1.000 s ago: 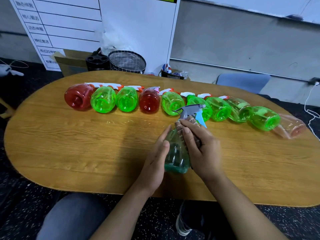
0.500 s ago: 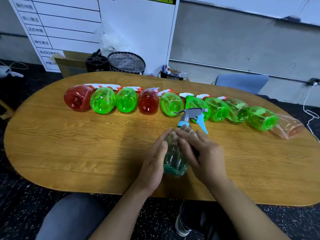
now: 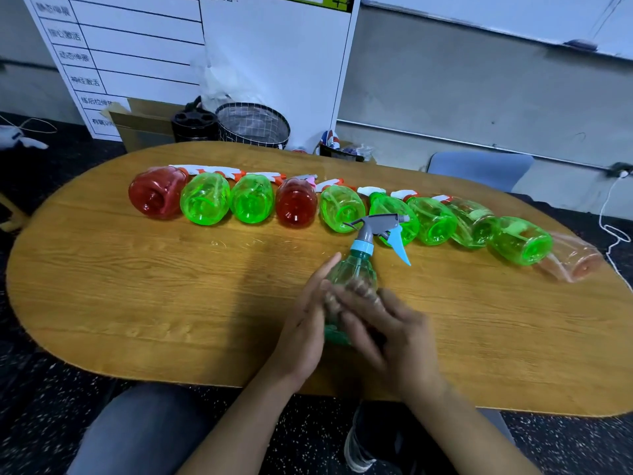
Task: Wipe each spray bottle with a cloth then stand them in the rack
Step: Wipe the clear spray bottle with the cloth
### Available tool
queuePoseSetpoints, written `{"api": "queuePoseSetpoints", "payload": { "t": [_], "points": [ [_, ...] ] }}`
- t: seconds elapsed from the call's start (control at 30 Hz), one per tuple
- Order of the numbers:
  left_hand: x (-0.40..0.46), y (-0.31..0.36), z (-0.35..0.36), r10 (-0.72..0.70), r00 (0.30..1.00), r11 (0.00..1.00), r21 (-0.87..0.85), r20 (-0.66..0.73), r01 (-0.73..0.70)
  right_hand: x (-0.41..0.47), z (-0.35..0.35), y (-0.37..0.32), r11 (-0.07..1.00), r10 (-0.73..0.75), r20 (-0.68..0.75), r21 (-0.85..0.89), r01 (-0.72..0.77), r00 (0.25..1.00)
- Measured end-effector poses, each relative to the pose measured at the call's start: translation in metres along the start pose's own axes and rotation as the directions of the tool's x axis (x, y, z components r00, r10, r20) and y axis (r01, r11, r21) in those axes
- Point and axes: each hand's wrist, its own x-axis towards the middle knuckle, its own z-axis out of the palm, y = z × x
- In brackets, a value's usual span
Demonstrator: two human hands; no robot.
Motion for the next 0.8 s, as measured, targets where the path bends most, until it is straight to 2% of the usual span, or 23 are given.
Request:
{"api": "queuePoseSetpoints", "payload": {
  "t": [0.1,0.2,0.27,0.4,0.47,0.53,0.6,0.67,0.73,0.8],
  "points": [
    [-0.001,-0.001,0.0,0.023,1.0,0.998,0.058,-0.018,-0.022,0.032,0.001,0.01,0.971,0.239,-0.073,0.01,-0.239,0.968],
    [0.0,-0.003,-0.002,0.003,1.0,1.0,0.005,-0.026,-0.002,0.035,0.008,0.011,0.962,0.272,-0.071,0.037,-0.27,0.96],
    [0.0,-0.003,-0.002,0.002,0.999,1.0,0.005,-0.036,-0.002,0.022,0.007,0.006,0.981,0.191,-0.048,0.054,-0.189,0.98],
    [0.002,-0.001,-0.003,-0.015,1.0,0.999,-0.045,-0.007,0.014,-0.021,0.004,0.003,0.993,-0.113,0.093,0.055,0.108,0.989],
    [0.002,0.0,-0.003,-0.005,1.0,0.999,-0.053,0.014,0.006,-0.031,0.003,0.007,0.981,-0.19,0.131,-0.003,0.192,0.973],
    [0.001,0.003,-0.002,-0.017,1.0,0.999,-0.05,0.025,0.018,-0.026,0.001,0.008,0.976,-0.21,0.125,-0.036,0.216,0.97],
    [0.001,0.003,-0.001,-0.031,0.999,0.999,-0.039,0.025,0.032,-0.012,-0.001,0.009,0.985,-0.157,0.061,-0.054,0.161,0.986],
    [0.0,0.002,0.0,-0.026,1.0,1.0,0.0,0.009,0.026,0.009,-0.002,0.01,0.999,0.027,-0.004,-0.028,-0.027,1.0],
    [-0.001,0.001,0.001,-0.02,1.0,1.0,0.01,0.009,0.02,0.026,-0.002,0.013,0.979,0.202,-0.031,-0.007,-0.203,0.979],
    [-0.002,0.004,0.002,-0.03,0.999,1.0,-0.008,0.019,0.03,0.034,-0.001,0.014,0.965,0.262,-0.024,0.018,-0.261,0.965]
  ]
}}
